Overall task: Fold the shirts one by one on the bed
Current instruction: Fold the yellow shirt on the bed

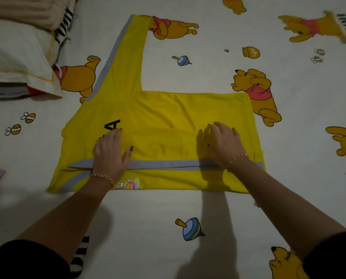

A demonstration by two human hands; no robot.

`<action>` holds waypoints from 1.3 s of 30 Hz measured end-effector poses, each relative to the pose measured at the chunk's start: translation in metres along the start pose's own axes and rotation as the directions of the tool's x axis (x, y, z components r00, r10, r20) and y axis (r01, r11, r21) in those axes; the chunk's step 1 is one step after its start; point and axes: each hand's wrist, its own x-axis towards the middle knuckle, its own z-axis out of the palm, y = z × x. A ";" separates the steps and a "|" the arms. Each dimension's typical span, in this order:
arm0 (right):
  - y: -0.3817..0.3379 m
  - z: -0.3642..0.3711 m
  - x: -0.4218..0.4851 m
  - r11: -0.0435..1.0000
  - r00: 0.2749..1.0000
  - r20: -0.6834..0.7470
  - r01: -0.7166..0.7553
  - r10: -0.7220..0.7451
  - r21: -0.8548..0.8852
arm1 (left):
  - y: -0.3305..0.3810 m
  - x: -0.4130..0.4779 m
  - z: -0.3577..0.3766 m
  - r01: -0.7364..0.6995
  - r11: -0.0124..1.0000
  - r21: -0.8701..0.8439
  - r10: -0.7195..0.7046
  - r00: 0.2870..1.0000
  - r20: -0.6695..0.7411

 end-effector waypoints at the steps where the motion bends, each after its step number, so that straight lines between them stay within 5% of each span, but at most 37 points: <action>1: -0.004 0.008 -0.010 0.997 0.997 0.002 0.076 -0.076 0.016 | 0.003 -0.007 0.003 -0.125 0.992 0.030 0.123 0.991 0.061; 3: -0.008 0.025 -0.027 0.980 0.979 0.053 0.200 -0.198 -0.022 | 0.007 -0.020 0.010 -0.344 0.933 0.105 0.319 0.926 0.201; 5: -0.008 0.039 -0.033 0.971 0.973 0.094 0.221 -0.212 -0.092 | 0.008 -0.027 0.015 -0.423 0.893 0.154 0.373 0.886 0.275; 10: -0.006 0.050 -0.029 0.983 0.985 0.062 0.165 -0.161 -0.076 | 0.009 -0.020 0.020 -0.382 0.898 0.219 0.328 0.912 0.247; 20: 0.033 0.050 -0.058 0.924 0.935 0.043 0.355 -0.352 -0.143 | 0.008 -0.034 0.020 -0.459 0.879 0.126 0.412 0.866 0.285; 24: 0.051 0.042 -0.058 0.999 0.993 -0.114 0.029 -0.026 0.021 | 0.014 -0.036 0.016 -0.436 0.897 0.068 0.404 0.874 0.271; 27: 0.063 0.036 -0.053 0.981 0.981 -0.081 -0.182 0.177 -0.065 | 0.028 -0.033 0.017 -0.483 0.874 0.056 0.455 0.853 0.254; 31: 0.074 0.031 -0.048 0.968 0.978 -0.105 -0.193 0.178 -0.161 | 0.050 -0.032 0.025 -0.509 0.858 0.065 0.481 0.842 0.243; 36: 0.081 0.017 -0.033 0.965 0.950 -0.209 -0.250 0.231 -0.072 | 0.060 -0.035 0.033 -0.516 0.845 0.143 0.479 0.848 0.228; 39: 0.066 0.028 -0.046 0.993 0.971 -0.215 -0.111 0.102 -0.031 | 0.063 -0.047 0.030 -0.508 0.853 0.117 0.471 0.847 0.245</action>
